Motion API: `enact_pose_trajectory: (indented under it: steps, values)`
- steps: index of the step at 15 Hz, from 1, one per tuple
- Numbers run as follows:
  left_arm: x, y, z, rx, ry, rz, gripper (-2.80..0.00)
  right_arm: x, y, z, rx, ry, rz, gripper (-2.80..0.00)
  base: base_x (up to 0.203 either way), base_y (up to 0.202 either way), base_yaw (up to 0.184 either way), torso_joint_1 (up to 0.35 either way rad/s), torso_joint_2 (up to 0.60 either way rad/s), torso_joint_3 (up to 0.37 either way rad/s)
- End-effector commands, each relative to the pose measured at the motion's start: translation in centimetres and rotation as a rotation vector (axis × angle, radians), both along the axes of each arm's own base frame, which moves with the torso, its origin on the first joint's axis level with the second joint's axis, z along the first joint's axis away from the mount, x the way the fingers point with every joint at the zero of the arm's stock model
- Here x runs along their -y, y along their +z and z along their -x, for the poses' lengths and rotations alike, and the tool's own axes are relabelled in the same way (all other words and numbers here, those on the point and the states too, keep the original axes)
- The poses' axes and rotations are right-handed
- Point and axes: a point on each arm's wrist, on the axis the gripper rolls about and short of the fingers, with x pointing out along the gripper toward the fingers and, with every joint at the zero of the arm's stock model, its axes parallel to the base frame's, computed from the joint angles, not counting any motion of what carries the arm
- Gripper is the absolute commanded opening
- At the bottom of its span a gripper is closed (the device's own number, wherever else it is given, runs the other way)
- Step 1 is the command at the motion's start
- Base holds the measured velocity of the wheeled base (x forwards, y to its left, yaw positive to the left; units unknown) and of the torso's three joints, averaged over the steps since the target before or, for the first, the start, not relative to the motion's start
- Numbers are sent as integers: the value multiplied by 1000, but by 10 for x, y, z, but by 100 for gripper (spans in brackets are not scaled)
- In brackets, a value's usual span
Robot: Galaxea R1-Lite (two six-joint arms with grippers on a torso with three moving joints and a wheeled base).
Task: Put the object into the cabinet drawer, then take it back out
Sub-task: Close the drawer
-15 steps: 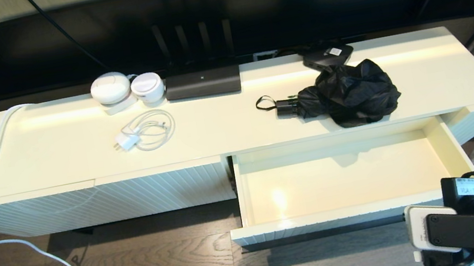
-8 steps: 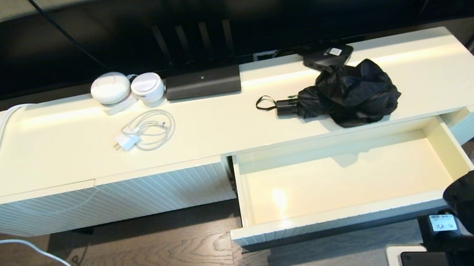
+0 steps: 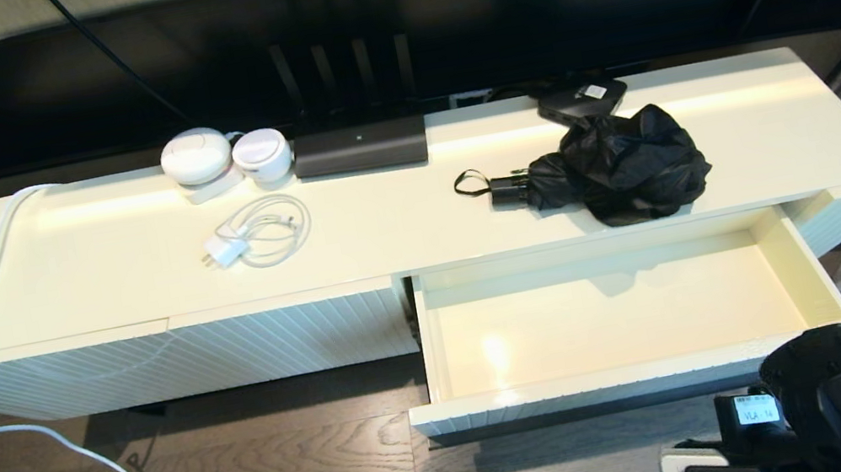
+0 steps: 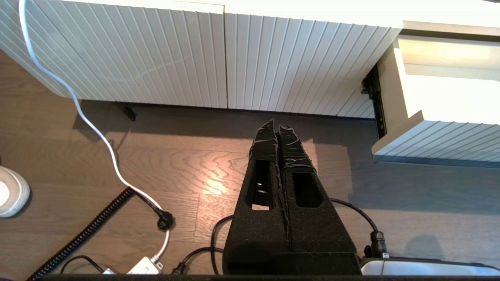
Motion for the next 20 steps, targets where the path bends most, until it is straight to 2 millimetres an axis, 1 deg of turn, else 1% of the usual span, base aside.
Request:
enact_pose_trajectory:
  steps: [1,5,9,13,16,20]
  values:
    - [0,0,0,1,0,1,-280,0,-8,1,-9,0,20,-280,0,0,0,0,0,0]
    - [0,0,0,1,0,1,-280,-2,-13,-6,30,-46,33,-280,0,0,0,0,0,0]
    - [0,0,0,1,0,1,-280,-6,-18,-19,99,-119,36,-280,0,0,0,0,0,0]
    - [0,0,0,1,0,1,-280,-9,-21,-24,107,-132,37,-280,0,0,0,0,0,0]
    - [0,0,0,1,0,1,-280,-11,-27,-32,126,-145,21,-280,0,0,0,0,0,0]
    - [0,0,0,1,0,1,-280,-15,-26,-38,147,-146,2,-280,0,0,0,0,0,0]
